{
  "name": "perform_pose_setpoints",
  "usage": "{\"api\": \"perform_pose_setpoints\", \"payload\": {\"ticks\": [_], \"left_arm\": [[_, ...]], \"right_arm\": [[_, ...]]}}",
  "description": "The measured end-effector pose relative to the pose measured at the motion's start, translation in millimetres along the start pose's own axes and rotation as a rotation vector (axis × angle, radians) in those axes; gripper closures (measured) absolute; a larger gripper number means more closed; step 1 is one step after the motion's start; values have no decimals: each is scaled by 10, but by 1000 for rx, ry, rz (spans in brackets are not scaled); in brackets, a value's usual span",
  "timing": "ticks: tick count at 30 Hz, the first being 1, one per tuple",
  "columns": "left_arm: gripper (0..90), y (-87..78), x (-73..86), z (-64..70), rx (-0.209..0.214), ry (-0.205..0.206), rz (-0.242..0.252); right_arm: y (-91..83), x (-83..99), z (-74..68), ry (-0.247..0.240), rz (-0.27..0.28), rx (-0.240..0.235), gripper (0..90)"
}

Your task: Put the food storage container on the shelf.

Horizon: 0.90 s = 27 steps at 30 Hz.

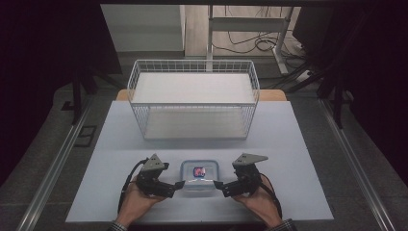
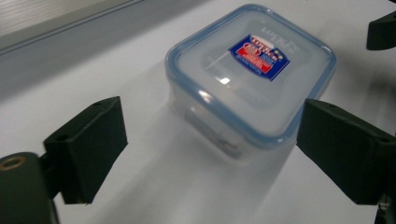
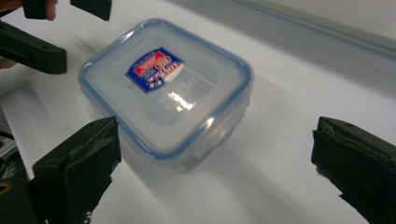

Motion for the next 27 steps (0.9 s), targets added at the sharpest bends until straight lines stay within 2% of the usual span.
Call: {"api": "perform_pose_setpoints", "payload": {"ticks": [4, 12, 16, 18, 20, 24, 27], "left_arm": [[93, 55, -69, -2, 6, 9, -7], [93, 262, -110, -31, 36, -9, -27], [75, 347, -76, 2, 127, -68, -33], [80, 353, -61, 7, 145, -87, -28], [118, 346, -50, 16, 173, -98, -32], [139, 311, -26, 66, 165, -80, -45], [193, 259, 3, 90, 169, -82, -50]], "right_arm": [[48, -68, -11, -5, 2, 2, 31], [226, -145, 38, 26, -12, -37, 56], [328, -111, 17, 32, -47, -68, 56], [371, -70, -3, 32, -75, -86, 58], [386, -50, -15, 56, -79, -112, 80], [385, -19, -56, 76, -95, -152, 99], [352, 4, -69, 75, -97, -148, 130]]}}
Point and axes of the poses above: each handheld gripper's, and its own axes: y roughly forward along the jaws, x roughly out of its underside, z roughly to its right, the point moved 5 cm from there along y, roughly forward along the jaws, and after that the axes turned 1 degree about -y, right-handed, at the moved point
